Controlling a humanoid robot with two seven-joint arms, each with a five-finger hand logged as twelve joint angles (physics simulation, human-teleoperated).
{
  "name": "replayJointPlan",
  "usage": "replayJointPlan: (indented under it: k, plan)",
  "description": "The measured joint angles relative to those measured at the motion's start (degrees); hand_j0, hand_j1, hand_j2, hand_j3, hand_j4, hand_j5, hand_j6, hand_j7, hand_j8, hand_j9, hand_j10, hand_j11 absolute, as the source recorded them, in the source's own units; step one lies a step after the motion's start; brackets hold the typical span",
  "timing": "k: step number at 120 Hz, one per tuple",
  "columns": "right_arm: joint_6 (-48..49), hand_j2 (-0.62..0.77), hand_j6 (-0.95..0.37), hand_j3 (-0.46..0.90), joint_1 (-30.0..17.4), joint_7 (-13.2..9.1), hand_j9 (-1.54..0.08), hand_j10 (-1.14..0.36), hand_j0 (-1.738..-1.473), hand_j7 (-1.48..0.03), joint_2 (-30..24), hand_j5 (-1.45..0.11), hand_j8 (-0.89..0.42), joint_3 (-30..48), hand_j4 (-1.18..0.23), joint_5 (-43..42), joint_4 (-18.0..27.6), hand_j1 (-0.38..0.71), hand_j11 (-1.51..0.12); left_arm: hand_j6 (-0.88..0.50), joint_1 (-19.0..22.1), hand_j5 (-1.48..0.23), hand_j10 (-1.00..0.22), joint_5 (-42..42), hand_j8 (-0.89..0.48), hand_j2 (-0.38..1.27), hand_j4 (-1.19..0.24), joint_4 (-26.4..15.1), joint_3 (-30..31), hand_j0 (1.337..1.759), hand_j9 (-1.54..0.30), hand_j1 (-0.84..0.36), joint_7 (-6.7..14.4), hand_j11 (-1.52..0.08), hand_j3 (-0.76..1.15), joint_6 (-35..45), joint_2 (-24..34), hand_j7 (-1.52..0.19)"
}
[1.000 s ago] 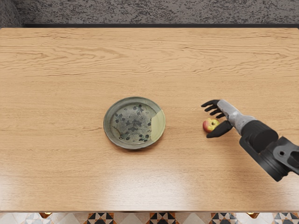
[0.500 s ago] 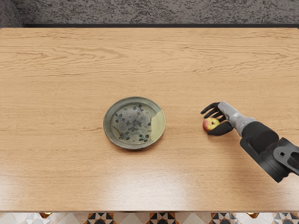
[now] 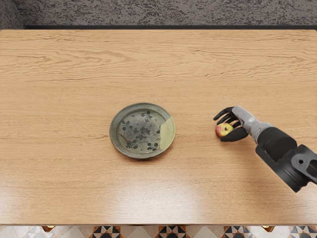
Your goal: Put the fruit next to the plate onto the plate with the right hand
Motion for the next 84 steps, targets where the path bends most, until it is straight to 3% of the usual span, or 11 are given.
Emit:
replayJointPlan:
  k: [84]
  plan:
    - [2.1, 0.07, -0.54, 0.00, 3.9, 0.0, -0.72, -0.49, -1.657, -0.72, 5.1, -0.73, -0.41, 0.8, -0.54, 0.2, 0.6, 0.25, -0.72, -0.01, 0.0, -0.01, -0.01, 0.0, -0.01, 0.00, -0.01, 0.0, 0.0, 1.658, -0.01, 0.34, 0.0, -0.01, 0.00, 0.0, 0.0, -0.01]
